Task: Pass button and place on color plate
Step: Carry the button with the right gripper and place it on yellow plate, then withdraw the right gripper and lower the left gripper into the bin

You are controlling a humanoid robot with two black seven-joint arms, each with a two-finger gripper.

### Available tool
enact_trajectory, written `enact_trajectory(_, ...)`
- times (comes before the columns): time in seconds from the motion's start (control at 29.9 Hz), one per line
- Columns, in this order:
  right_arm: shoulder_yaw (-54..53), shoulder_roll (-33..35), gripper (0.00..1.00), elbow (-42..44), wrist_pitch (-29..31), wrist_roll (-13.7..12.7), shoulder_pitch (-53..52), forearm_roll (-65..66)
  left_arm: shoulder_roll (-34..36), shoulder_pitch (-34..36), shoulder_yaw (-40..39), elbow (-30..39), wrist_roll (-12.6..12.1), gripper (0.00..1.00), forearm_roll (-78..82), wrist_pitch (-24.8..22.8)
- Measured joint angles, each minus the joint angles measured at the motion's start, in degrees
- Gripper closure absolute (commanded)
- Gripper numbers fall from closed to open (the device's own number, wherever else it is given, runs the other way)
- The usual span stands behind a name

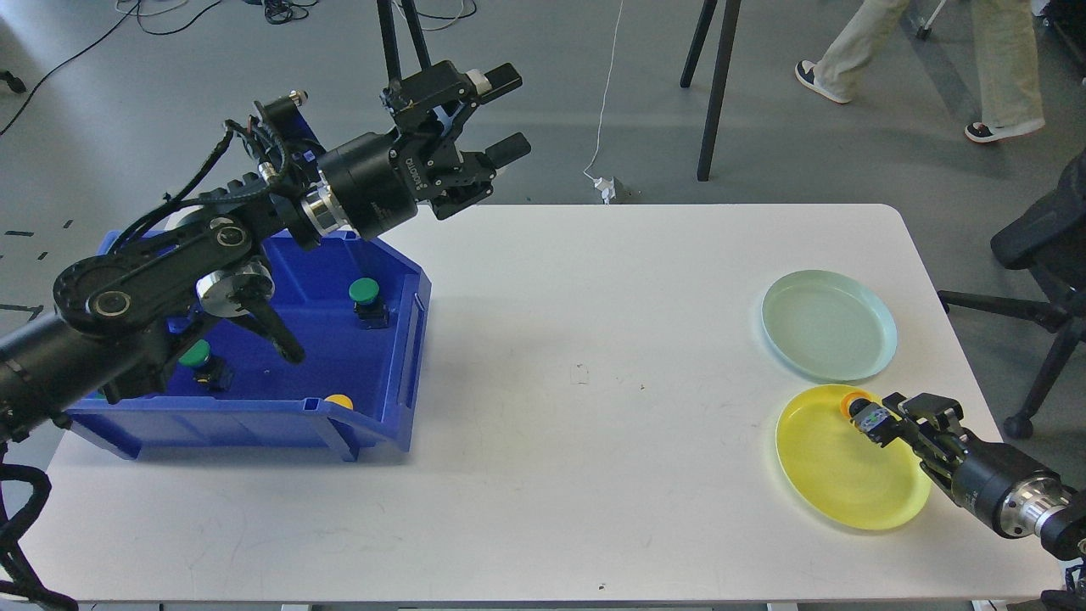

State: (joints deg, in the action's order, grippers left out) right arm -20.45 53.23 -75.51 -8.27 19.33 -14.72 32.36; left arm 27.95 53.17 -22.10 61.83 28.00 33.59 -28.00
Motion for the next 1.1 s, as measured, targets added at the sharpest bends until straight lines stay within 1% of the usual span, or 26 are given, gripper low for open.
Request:
enact_trajectory(0.1, -0.8, 0.4, 0.00, -1.2, 0.4, 0.0, -0.1, 0.0, 3.2, 0.0, 0.1, 0.8, 0.0, 0.13, 1.2, 0.0)
enact_trajectory(0.23, -4.1, 1.6, 0.00, -5.2, 1.4, 0.3, -0.1, -0.1, 12.0, 0.8, 0.3, 1.8, 0.0, 0.11, 2.9, 0.0)
enact_trajectory(0.3, -7.5, 2.1, 0.00, -7.6, 3.1, 0.3, -0.1, -0.2, 16.3, 1.0, 0.4, 1.9, 0.0, 0.11, 6.9, 0.0)
enact_trajectory(0.4, -14.4, 2.0, 0.00, -9.6, 7.3, 0.4, 0.0, -1.8, 23.0, 1.0, 0.6, 2.0, 0.0, 0.10, 18.7, 0.0)
enact_trajectory(0.47, -20.0, 1.2, 0.00, -10.0, 11.3, 0.4, 0.0, -5.6, 26.6, 0.7, 0.9, 1.9, 0.0, 0.10, 28.4, 0.0)
enact_trajectory(0.6, -32.2, -2.6, 0.00, -9.6, 20.3, 0.1, 0.0, -16.5, 31.0, -0.1, 2.6, 1.2, 0.0, 0.10, 46.7, 0.0)
enact_trajectory(0.7, -38.4, -5.0, 0.00, -9.2, 24.0, -0.2, 0.0, -21.1, 33.0, -0.8, 6.1, 0.7, 0.0, 0.10, 57.7, 0.0)
enact_trajectory(0.83, -40.4, -6.1, 0.00, -8.7, 25.0, -0.3, 0.0, -22.2, 33.7, -1.0, 11.3, -1.3, 0.0, 0.10, 65.8, 0.0)
enact_trajectory(0.97, -40.4, -6.2, 0.00, -8.6, 25.4, -0.3, 0.5, -22.3, 31.1, -1.0, 16.2, -6.6, 0.0, 0.10, 67.3, 0.0)
enact_trajectory(1.1, -40.4, -5.8, 0.00, -8.3, 25.4, -0.3, 1.6, -22.3, 27.2, -0.9, 17.2, -10.5, 0.0, 0.10, 67.3, 0.0)
